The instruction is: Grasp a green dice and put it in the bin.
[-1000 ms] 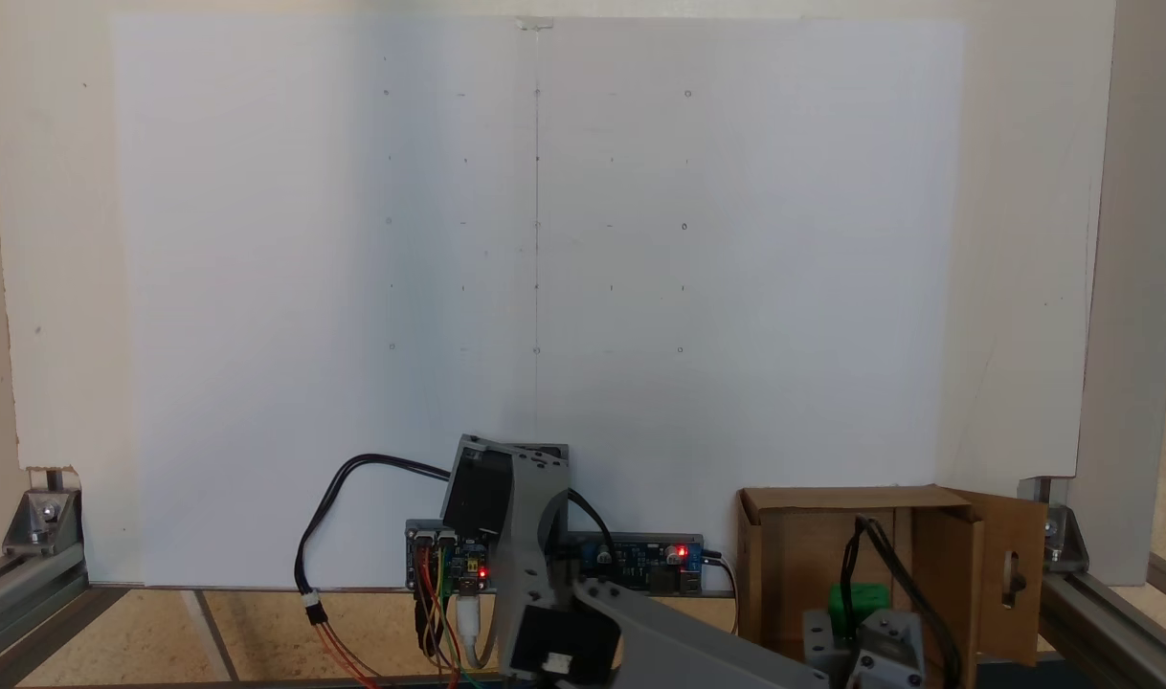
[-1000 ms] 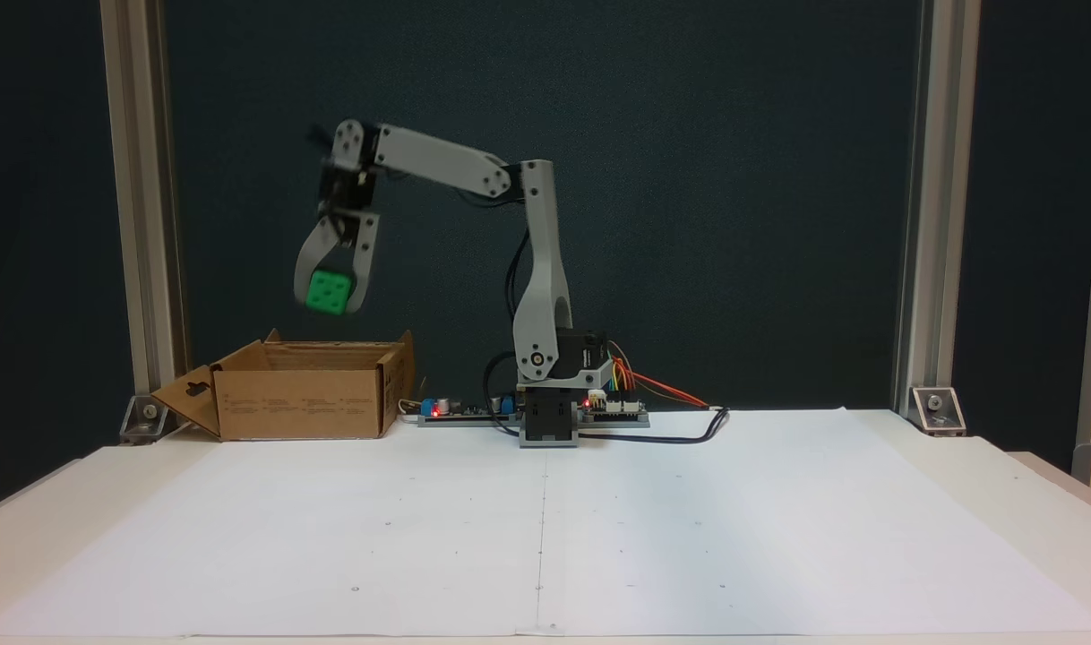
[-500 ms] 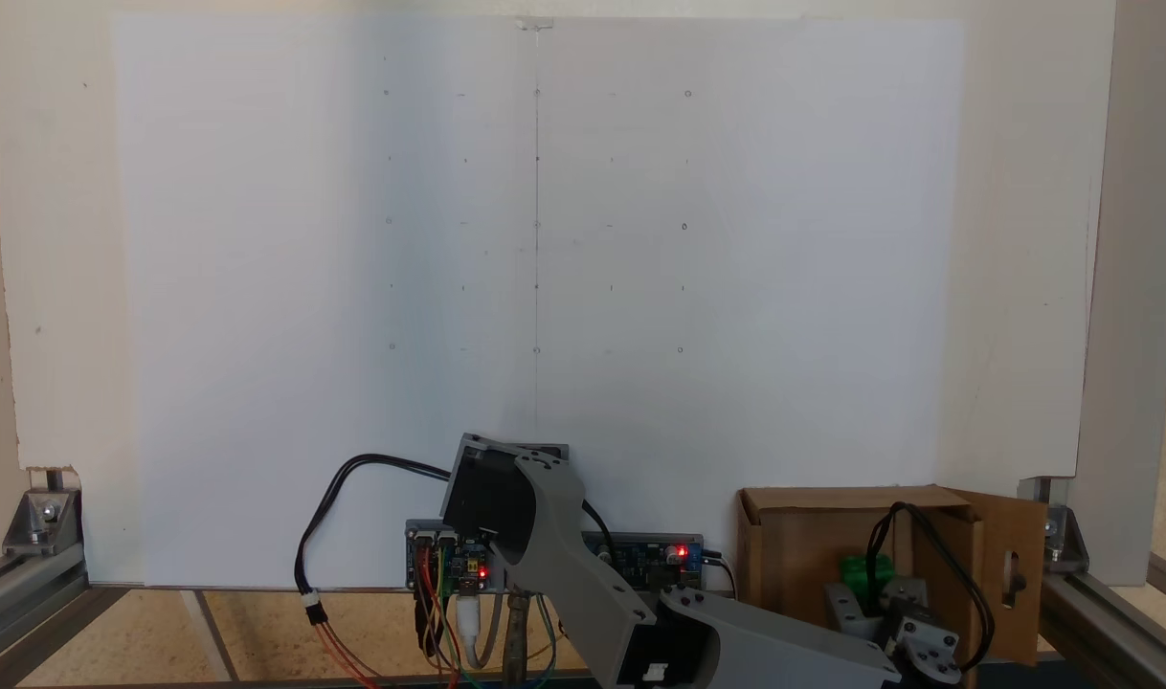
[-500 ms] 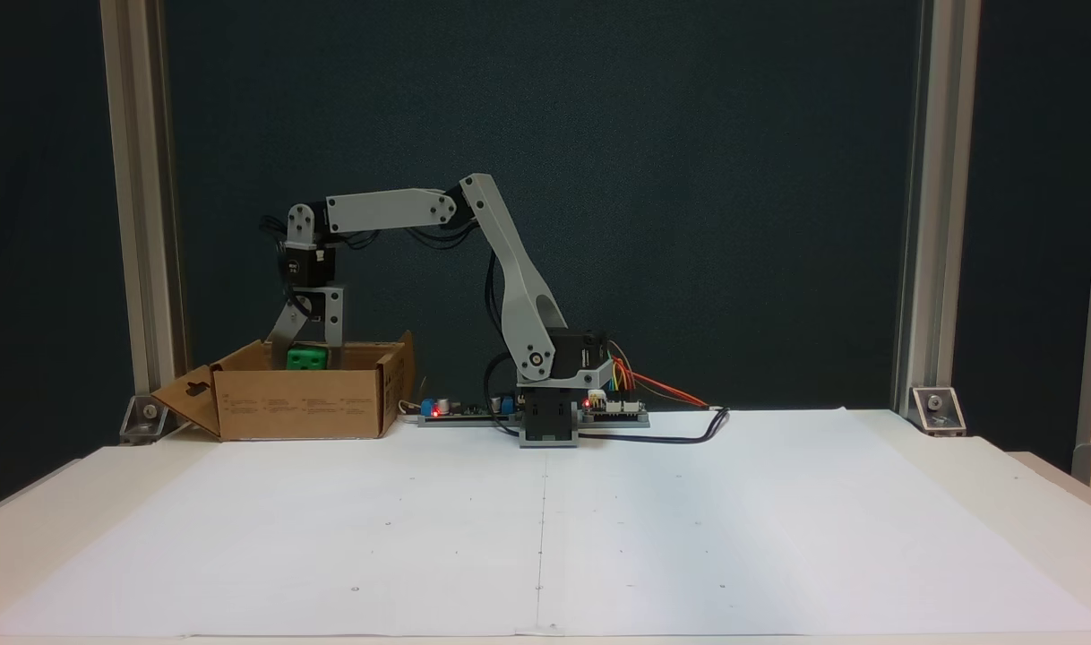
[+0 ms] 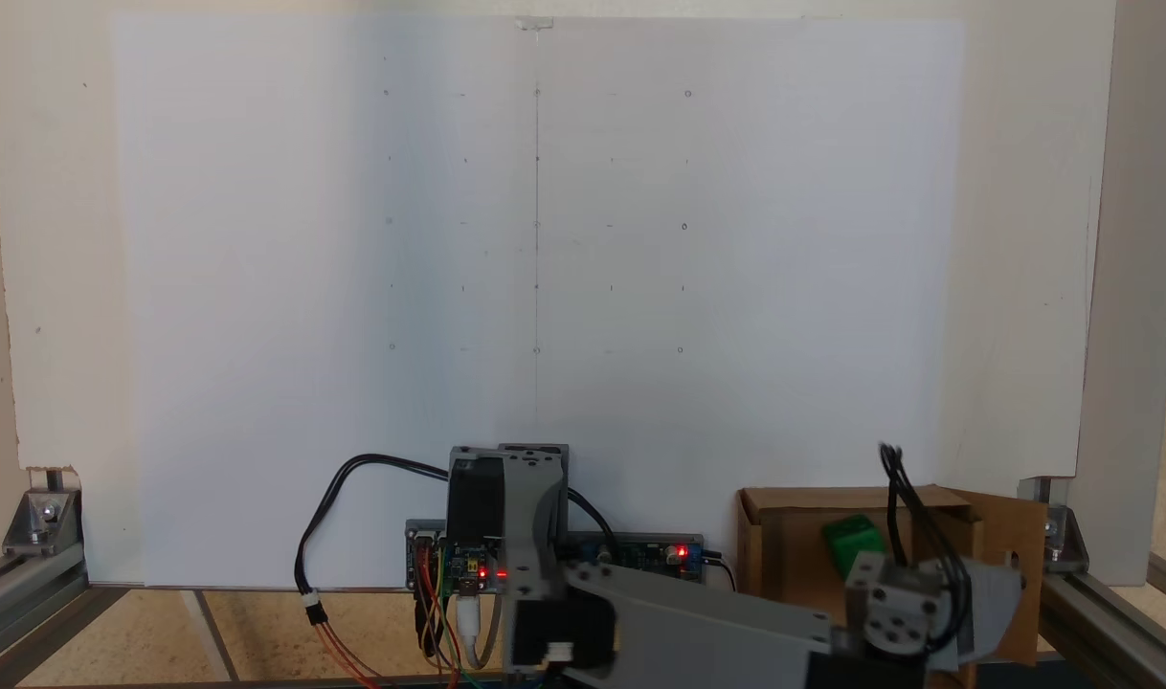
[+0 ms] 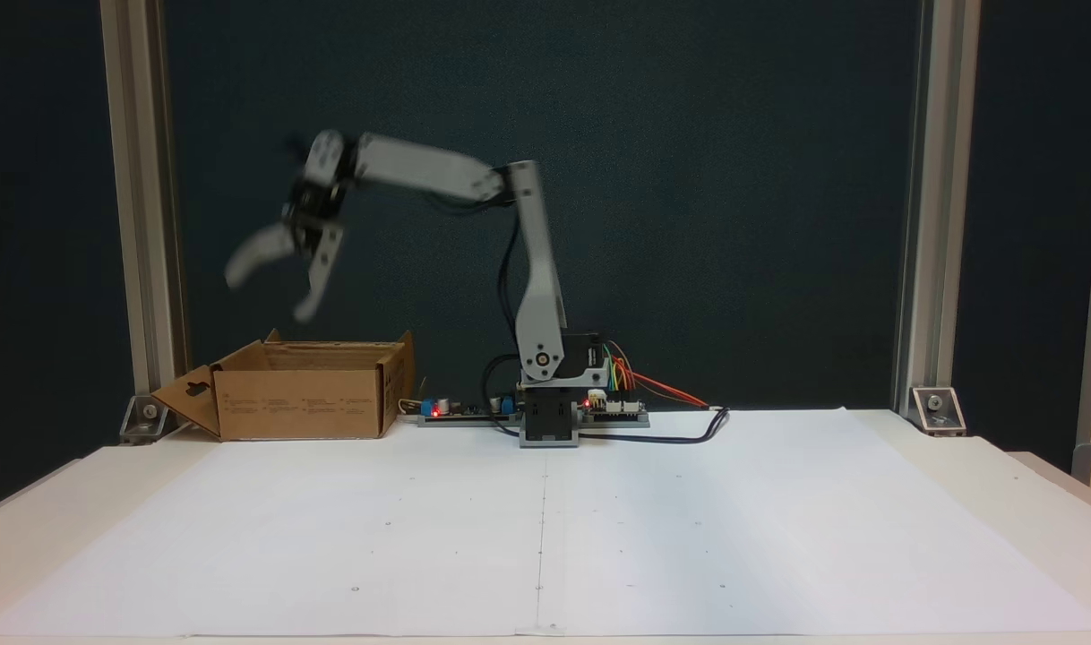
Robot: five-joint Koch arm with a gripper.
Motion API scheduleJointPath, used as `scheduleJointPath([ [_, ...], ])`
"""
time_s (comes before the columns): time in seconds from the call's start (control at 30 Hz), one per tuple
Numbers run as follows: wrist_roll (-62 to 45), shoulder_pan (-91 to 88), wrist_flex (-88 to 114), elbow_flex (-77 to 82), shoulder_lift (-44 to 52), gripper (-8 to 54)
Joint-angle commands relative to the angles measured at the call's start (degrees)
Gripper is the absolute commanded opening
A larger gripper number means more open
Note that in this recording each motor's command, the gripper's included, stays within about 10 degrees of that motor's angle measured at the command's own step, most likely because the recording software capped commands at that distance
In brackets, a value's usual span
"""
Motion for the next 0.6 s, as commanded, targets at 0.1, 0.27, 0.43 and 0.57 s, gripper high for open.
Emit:
scheduleJointPath([
  [0.1,10.5,-21.1,-0.9,-2.9,12.6,43.6],
  [0.27,12.7,-41.7,-0.9,1.7,19.1,43.6],
  [0.43,12.8,-62.6,-10.7,18.8,29.2,43.8],
  [0.57,12.7,-78.6,-21.8,33.8,35.4,43.8],
])
